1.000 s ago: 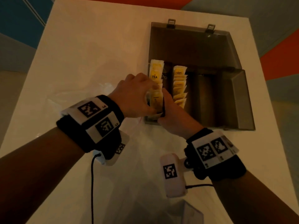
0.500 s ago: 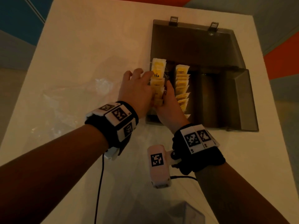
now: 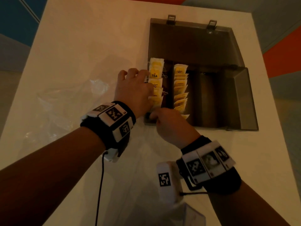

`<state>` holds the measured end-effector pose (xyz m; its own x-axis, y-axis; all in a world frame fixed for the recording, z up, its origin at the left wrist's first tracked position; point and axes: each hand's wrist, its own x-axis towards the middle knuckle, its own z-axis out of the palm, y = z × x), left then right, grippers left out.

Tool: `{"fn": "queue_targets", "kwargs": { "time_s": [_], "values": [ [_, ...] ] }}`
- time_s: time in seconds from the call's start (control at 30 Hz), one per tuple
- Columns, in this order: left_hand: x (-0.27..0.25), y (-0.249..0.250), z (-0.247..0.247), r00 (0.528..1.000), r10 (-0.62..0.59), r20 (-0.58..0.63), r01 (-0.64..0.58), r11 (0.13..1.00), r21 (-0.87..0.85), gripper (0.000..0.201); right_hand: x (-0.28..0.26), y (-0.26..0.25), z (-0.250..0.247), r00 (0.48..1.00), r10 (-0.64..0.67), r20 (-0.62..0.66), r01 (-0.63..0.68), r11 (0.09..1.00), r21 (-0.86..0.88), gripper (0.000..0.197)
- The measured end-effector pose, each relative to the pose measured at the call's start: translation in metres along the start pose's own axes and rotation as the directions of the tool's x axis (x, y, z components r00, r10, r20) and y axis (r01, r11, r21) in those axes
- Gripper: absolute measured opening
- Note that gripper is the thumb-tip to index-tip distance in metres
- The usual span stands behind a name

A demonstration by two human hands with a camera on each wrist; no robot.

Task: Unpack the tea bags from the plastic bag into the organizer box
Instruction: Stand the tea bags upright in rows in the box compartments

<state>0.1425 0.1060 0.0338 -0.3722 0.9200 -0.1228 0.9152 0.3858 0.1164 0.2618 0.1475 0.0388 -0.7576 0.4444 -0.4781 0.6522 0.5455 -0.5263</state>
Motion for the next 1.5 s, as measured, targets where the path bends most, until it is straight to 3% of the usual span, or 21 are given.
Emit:
{"fn": "queue_targets", "kwargs": {
  "time_s": [0.13,0.3,0.43,0.57,0.67,0.73,0.8,0.9,1.03,1.13,1.37,1.5],
  "values": [
    [-0.001,0.000,-0.007,0.995,-0.090,-0.040,0.084,0.989,-0.121,0.034,0.027,-0.009,-0.005,0.988,0.062,0.139,-0.041,0.987,-0.152,0.031],
    [-0.001,-0.004,-0.013,0.980,-0.191,-0.052,0.175,0.960,-0.218,0.033,0.044,-0.010,-0.013,0.992,0.078,0.104,-0.054,0.976,-0.213,0.032],
    [-0.003,-0.004,-0.010,0.974,-0.226,-0.010,0.215,0.940,-0.263,0.034,0.041,-0.009,-0.010,0.984,0.064,0.169,-0.018,0.966,-0.259,0.032],
    [-0.004,-0.003,-0.011,0.976,-0.216,-0.002,0.207,0.940,-0.272,0.039,0.028,-0.005,-0.033,0.986,0.006,0.169,0.002,0.999,-0.048,0.026],
    [-0.005,0.000,-0.013,0.988,-0.151,-0.027,0.141,0.966,-0.219,0.049,0.029,0.000,-0.067,0.999,0.033,0.022,-0.035,0.996,0.087,0.024],
    [-0.007,0.004,-0.012,0.994,-0.104,-0.017,0.100,0.980,-0.172,0.055,0.042,0.006,-0.087,0.981,0.038,-0.190,-0.037,0.999,0.008,0.021],
    [-0.009,0.008,-0.010,0.997,-0.078,0.016,0.079,0.987,-0.139,0.059,0.065,0.012,-0.096,0.949,-0.009,-0.315,-0.061,0.975,-0.212,0.023],
    [-0.011,0.009,-0.007,0.998,-0.053,0.018,0.055,0.994,-0.099,0.062,0.095,0.014,-0.094,0.964,-0.005,-0.264,-0.133,0.855,-0.501,0.026],
    [-0.006,0.009,-0.001,0.999,-0.043,0.020,0.043,0.999,-0.006,0.067,0.114,0.014,-0.082,0.961,0.001,-0.278,-0.178,0.768,-0.615,0.033],
    [-0.002,0.009,0.002,0.999,-0.036,-0.005,0.036,0.999,0.017,0.062,0.121,0.014,-0.073,0.960,0.036,-0.277,-0.203,0.773,-0.601,0.038],
    [0.003,0.010,0.006,0.999,-0.037,-0.004,0.037,0.999,0.021,0.057,0.126,0.020,-0.067,0.952,0.108,-0.286,-0.224,0.883,-0.412,0.045],
    [0.006,0.009,0.011,0.999,-0.031,0.029,0.029,0.997,0.066,0.062,0.119,0.023,-0.070,0.953,0.122,-0.277,-0.206,0.931,-0.300,0.035]
  ]
}}
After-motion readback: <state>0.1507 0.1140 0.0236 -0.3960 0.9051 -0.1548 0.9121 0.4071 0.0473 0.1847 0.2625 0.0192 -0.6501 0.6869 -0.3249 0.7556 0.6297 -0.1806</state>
